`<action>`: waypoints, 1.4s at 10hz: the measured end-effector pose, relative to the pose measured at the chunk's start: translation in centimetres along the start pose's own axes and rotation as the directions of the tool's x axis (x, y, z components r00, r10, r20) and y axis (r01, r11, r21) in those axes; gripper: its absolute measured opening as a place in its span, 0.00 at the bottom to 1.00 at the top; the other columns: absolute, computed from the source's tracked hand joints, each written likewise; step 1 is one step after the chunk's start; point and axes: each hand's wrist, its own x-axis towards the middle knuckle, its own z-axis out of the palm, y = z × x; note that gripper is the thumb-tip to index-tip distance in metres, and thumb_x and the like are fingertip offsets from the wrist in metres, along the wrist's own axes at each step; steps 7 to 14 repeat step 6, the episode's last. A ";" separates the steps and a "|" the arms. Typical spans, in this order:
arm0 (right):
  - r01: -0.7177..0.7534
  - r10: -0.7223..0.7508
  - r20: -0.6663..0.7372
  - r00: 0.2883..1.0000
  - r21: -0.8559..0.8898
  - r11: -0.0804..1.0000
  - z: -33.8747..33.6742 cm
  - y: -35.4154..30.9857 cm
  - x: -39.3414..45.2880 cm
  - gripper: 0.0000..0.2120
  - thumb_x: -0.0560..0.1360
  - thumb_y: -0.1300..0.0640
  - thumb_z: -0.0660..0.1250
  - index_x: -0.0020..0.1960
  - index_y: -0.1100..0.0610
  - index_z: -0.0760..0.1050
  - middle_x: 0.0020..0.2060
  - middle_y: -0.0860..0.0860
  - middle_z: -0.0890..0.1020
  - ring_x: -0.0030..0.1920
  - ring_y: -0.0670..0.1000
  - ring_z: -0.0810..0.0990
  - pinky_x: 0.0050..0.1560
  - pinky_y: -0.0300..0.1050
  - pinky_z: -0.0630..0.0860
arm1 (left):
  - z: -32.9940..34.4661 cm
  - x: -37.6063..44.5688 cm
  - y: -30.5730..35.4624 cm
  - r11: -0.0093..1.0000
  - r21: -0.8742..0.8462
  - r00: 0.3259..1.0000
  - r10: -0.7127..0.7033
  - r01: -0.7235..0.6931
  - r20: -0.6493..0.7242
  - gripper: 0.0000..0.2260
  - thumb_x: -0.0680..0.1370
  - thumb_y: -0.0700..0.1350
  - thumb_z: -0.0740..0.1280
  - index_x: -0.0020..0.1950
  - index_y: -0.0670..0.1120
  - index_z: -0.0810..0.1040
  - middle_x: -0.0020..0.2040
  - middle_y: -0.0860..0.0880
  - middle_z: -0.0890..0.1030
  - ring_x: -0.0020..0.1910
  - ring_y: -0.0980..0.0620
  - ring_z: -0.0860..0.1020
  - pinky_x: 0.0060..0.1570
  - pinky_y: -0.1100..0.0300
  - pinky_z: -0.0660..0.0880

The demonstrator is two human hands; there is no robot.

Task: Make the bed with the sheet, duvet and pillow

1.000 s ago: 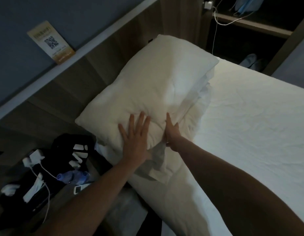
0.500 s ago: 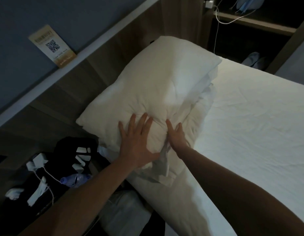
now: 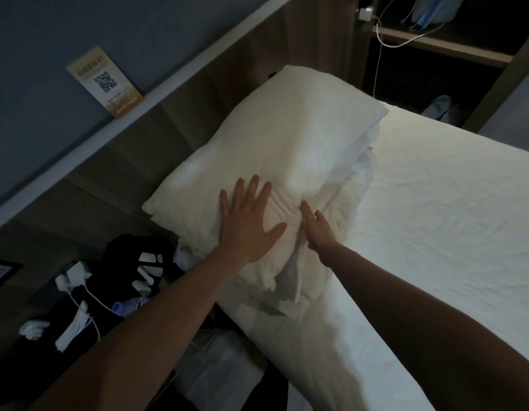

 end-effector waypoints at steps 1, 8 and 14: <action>0.045 -0.045 0.001 0.999 -0.045 0.998 -0.3 0.0 -1.1 0.40 0.75 0.29 0.55 0.78 0.54 0.59 0.74 0.52 0.67 0.68 0.56 0.70 0.69 0.61 0.69 | -0.6 -0.8 0.4 0.999 -0.015 0.999 -0.029 0.028 -0.027 0.38 0.76 0.70 0.52 0.80 0.52 0.49 0.81 0.47 0.49 0.79 0.42 0.47 0.75 0.38 0.46; 0.381 -0.337 0.182 0.924 -0.526 0.760 -6.8 1.7 -12.8 0.25 0.81 0.52 0.61 0.77 0.54 0.62 0.76 0.52 0.65 0.75 0.52 0.63 0.72 0.43 0.58 | -4.3 -15.2 -0.1 0.957 -0.239 0.984 -0.145 0.167 0.105 0.30 0.80 0.61 0.56 0.80 0.53 0.53 0.81 0.51 0.48 0.79 0.47 0.44 0.76 0.44 0.43; 0.381 -0.337 0.182 0.924 -0.526 0.760 -6.8 1.7 -12.8 0.25 0.81 0.52 0.61 0.77 0.54 0.62 0.76 0.52 0.65 0.75 0.52 0.63 0.72 0.43 0.58 | -4.3 -15.2 -0.1 0.957 -0.239 0.984 -0.145 0.167 0.105 0.30 0.80 0.61 0.56 0.80 0.53 0.53 0.81 0.51 0.48 0.79 0.47 0.44 0.76 0.44 0.43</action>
